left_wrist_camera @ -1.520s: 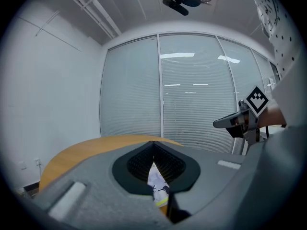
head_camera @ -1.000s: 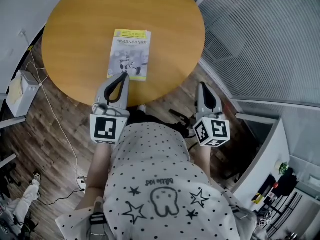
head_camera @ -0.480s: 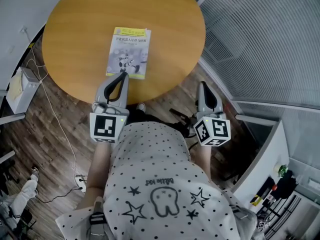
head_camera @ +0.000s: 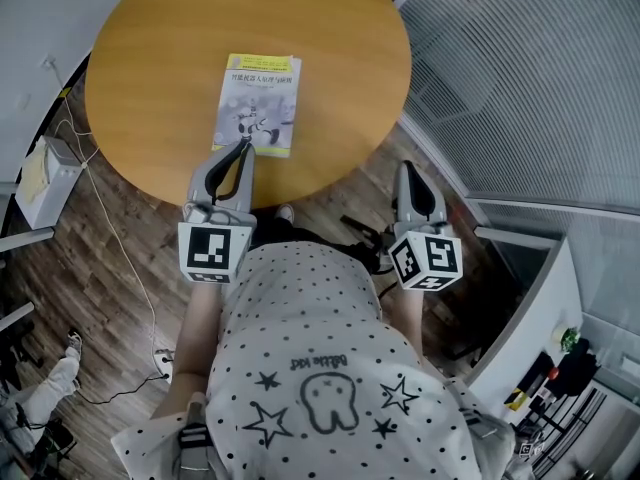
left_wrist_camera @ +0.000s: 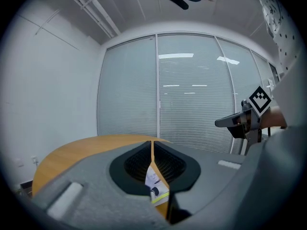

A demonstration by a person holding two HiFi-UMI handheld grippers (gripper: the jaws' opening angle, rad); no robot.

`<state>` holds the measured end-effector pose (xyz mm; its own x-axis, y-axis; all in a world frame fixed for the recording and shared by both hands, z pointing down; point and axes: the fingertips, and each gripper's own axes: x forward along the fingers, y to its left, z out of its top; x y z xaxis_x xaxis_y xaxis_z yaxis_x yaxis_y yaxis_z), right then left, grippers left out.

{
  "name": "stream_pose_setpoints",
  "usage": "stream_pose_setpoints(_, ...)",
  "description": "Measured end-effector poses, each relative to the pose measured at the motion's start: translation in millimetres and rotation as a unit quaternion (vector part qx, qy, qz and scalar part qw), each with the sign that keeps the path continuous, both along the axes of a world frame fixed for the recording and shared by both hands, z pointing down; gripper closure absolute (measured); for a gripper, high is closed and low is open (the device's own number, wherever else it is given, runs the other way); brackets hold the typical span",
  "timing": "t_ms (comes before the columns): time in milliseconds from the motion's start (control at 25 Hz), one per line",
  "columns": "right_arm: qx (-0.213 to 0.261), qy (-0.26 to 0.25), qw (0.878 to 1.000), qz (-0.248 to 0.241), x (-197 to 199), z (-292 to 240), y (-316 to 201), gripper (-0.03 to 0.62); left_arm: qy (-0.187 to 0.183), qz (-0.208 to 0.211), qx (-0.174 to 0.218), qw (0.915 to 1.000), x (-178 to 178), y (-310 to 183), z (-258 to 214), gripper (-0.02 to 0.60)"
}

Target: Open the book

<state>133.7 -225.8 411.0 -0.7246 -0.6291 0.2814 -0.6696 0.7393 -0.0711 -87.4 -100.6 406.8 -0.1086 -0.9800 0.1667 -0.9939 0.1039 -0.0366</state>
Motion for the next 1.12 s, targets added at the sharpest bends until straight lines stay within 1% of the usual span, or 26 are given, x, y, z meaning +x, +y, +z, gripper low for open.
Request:
stream_pose_setpoints(40,0.0,0.0,1.0,0.0,0,0,0,0.589,0.001,0.001,-0.001,1.0,0,0,0,0.559)
stream_pose_setpoints(80,0.0,-0.001,1.0,0.0,1,0,0,0.589,0.002,0.004,-0.003,1.0,0,-1,1,0.505)
stream_pose_setpoints(120,0.0,-0.001,1.0,0.001,2,0,1,0.589,0.003,0.008,-0.007,0.9999,0,-3,2,0.464)
stream_pose_setpoints(240,-0.002,0.0,1.0,0.004,5,1,1,0.589,-0.014,0.021,-0.019,0.9995,3,-8,7,0.459)
stream_pose_setpoints(360,-0.002,-0.001,1.0,0.005,6,1,-1,0.589,-0.052,0.038,-0.04,0.9971,6,-17,15,0.444)
stream_pose_setpoints(440,-0.001,-0.003,1.0,0.007,6,1,-2,0.589,-0.08,0.054,-0.059,0.9936,10,-24,24,0.439)
stream_pose_setpoints(560,0.0,-0.006,1.0,0.009,8,0,-3,0.589,-0.116,0.079,-0.097,0.9853,15,-30,45,0.424)
stream_pose_setpoints(640,0.0,-0.008,1.0,0.012,11,-1,-3,0.589,-0.136,0.097,-0.119,0.9787,17,-33,59,0.4)
stream_pose_setpoints(800,-0.001,-0.011,1.0,0.02,16,-1,-3,0.589,-0.172,0.13,-0.149,0.965,21,-38,90,0.36)
stream_pose_setpoints(880,-0.004,-0.014,1.0,0.025,18,-1,-2,0.589,-0.191,0.148,-0.162,0.9568,23,-40,103,0.344)
stream_pose_setpoints(1000,-0.006,-0.017,0.999,0.029,23,-1,1,0.589,-0.21,0.175,-0.183,0.9444,30,-42,122,0.337)
stream_pose_setpoints(1120,-0.006,-0.018,0.999,0.03,26,0,2,0.589,-0.217,0.197,-0.197,0.9356,35,-46,142,0.333)
